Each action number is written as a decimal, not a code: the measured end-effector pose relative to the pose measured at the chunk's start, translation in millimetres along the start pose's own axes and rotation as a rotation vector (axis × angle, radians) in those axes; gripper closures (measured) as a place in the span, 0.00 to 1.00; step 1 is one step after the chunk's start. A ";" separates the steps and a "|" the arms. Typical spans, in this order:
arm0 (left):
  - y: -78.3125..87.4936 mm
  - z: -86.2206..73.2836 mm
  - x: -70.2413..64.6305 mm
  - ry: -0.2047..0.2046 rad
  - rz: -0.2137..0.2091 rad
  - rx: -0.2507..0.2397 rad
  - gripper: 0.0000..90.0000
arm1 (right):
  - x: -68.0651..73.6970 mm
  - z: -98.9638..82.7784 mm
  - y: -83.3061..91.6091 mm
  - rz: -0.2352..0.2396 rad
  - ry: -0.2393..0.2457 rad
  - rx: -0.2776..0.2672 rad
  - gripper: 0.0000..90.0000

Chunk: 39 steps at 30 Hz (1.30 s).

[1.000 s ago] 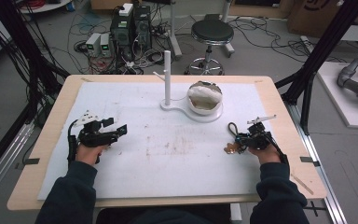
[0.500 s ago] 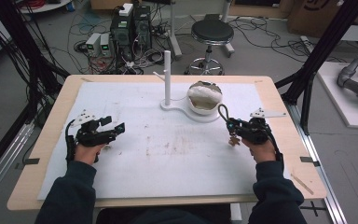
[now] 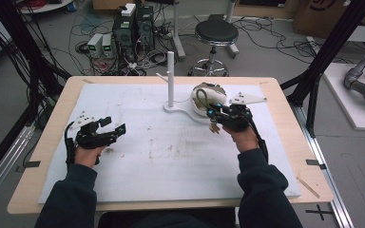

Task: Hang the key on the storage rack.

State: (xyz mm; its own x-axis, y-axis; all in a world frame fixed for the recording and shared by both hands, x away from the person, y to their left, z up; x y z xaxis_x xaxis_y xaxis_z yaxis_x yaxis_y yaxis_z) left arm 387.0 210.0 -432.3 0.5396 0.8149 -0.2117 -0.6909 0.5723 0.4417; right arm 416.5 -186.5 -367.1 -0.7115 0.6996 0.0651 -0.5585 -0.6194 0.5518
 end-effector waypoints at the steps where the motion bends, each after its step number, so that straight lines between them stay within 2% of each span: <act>1: 0.3 -0.1 0.5 0.000 0.002 0.001 0.25 | 3.2 6.8 -4.9 -0.005 0.016 0.003 0.85; 2: 0.7 -0.1 0.9 0.002 0.001 0.001 0.25 | 9.6 22.0 -15.8 0.001 0.032 -0.001 0.85; 3: 1.2 -0.2 1.4 -0.001 0.003 0.002 0.25 | 9.6 22.0 -15.8 0.001 0.032 -0.001 0.85; 4: 1.7 -0.2 2.0 -0.004 0.004 0.002 0.25 | 13.3 33.1 -23.7 0.000 0.051 -0.005 0.85; 5: 2.2 -0.2 2.5 -0.001 0.004 0.002 0.25 | 13.3 33.1 -23.7 0.000 0.051 -0.005 0.85; 11: 4.1 -0.4 4.2 0.002 0.005 -0.001 0.25 | 28.4 63.9 -44.8 0.006 0.083 -0.024 0.85; 14: 4.1 -0.5 3.8 0.003 0.001 0.000 0.25 | 39.2 82.0 -55.4 -0.009 0.101 -0.040 0.85; 16: 4.0 -0.6 4.0 0.002 0.003 0.000 0.25 | 39.4 84.4 -57.7 -0.017 0.104 -0.039 0.85; 17: 4.0 -0.6 3.8 0.004 0.001 0.000 0.25 | 39.2 89.1 -65.6 -0.037 0.100 -0.014 0.85; 19: 3.9 -0.6 3.9 0.004 0.001 0.001 0.25 | 39.2 90.7 -69.5 -0.049 0.103 -0.007 0.85; 20: 3.7 -0.7 3.9 0.004 0.002 0.001 0.25 | 38.4 92.2 -78.4 -0.077 0.097 0.017 0.85; 22: 3.8 -0.8 4.1 0.004 0.002 0.003 0.25 | 36.8 91.1 -85.5 -0.105 0.099 0.042 0.85; 23: 3.7 -0.8 4.1 0.005 0.002 0.002 0.25 | 36.8 91.1 -85.5 -0.105 0.099 0.042 0.85; 24: 3.3 -0.9 4.0 0.006 -0.001 0.003 0.25 | 32.8 88.0 -93.3 -0.136 0.086 0.072 0.85; 29: 3.4 -0.3 3.9 0.012 -0.003 -0.008 0.25 | 26.3 83.9 -101.6 -0.154 0.065 0.100 0.85; 31: 4.1 0.0 4.8 0.012 0.000 -0.011 0.25 | 24.5 82.3 -103.4 -0.127 0.051 0.104 0.84; 35: 4.6 -0.2 5.2 0.018 -0.001 -0.011 0.25 | 19.4 77.4 -98.3 -0.115 0.033 0.083 0.67; 36: 4.7 -0.3 5.4 0.016 0.000 -0.009 0.25 | 19.4 77.4 -98.3 -0.115 0.033 0.083 0.67; 38: 4.7 -0.3 5.1 0.014 0.001 -0.009 0.25 | 15.4 75.0 -93.7 -0.105 0.022 0.095 0.58; 39: 4.8 -0.3 4.9 0.013 -0.001 -0.008 0.25 | 14.0 74.5 -90.6 -0.109 0.019 0.096 0.57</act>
State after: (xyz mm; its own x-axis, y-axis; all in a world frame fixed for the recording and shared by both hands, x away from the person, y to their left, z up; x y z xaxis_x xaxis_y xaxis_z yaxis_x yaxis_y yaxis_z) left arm 386.2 216.8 -431.5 0.5338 0.8156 -0.2234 -0.6946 0.5736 0.4341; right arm 488.9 -94.1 -354.3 -0.6571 0.7536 -0.0147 -0.5905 -0.5026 0.6314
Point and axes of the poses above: each handheld gripper's, and its own axes: y roughly backward along the jaws, z roughly out of its top, x roughly to its left, the point moved 5 cm from there along -y, roughly forward along the jaws, and after that the axes turned 10 degrees about x, right-handed, at the moved point
